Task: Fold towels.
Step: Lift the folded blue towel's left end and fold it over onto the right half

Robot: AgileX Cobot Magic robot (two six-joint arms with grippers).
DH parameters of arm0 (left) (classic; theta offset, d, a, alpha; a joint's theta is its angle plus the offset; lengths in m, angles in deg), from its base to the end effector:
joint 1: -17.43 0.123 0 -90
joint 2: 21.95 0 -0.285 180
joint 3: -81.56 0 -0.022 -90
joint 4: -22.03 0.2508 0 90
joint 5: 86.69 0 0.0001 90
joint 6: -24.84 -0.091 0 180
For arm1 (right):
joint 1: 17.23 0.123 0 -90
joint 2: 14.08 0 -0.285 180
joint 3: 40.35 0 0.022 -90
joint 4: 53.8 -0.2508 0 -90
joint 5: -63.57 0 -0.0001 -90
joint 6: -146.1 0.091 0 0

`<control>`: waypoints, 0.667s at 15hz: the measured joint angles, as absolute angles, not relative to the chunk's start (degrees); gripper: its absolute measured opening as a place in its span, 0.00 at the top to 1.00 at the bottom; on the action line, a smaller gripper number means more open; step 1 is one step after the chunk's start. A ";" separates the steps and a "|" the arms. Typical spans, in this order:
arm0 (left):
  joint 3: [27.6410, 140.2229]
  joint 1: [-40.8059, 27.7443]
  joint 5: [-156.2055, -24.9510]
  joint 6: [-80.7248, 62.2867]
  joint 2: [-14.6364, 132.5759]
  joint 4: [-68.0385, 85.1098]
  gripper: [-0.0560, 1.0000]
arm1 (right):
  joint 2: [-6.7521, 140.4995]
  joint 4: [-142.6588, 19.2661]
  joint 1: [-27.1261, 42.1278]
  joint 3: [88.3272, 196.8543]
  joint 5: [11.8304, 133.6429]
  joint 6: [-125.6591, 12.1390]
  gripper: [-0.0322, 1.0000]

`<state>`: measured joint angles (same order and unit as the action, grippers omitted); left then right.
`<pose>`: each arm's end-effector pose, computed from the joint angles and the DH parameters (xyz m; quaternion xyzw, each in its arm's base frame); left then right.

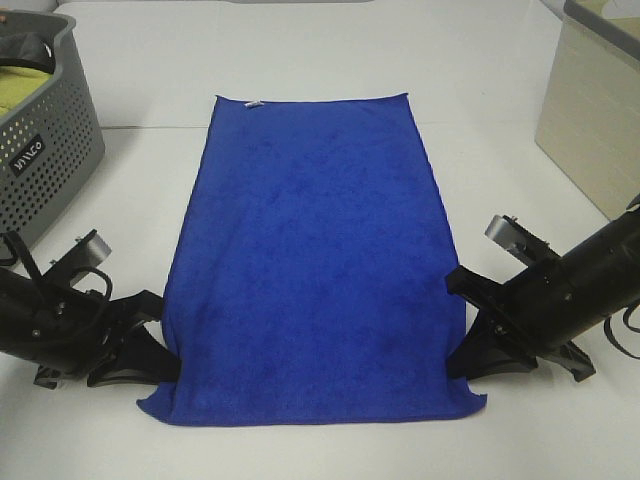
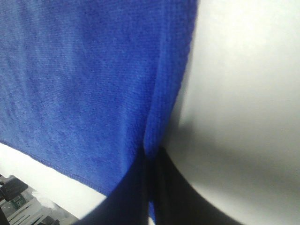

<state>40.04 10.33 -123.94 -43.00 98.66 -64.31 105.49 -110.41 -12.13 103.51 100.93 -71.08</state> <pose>0.2531 -0.0870 0.0664 -0.0440 0.9396 -0.3352 0.0541 0.2607 0.0696 0.0729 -0.0643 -0.9627 -0.2612 0.0292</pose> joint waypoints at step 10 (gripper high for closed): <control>30.07 10.33 -124.40 -34.17 84.91 -53.54 0.94 | 90.02 -107.55 -11.90 93.54 98.64 -68.91 0.97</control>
<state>30.07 10.33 -124.40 -34.17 84.91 -53.54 90.02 -107.55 -11.90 93.54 98.64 -68.91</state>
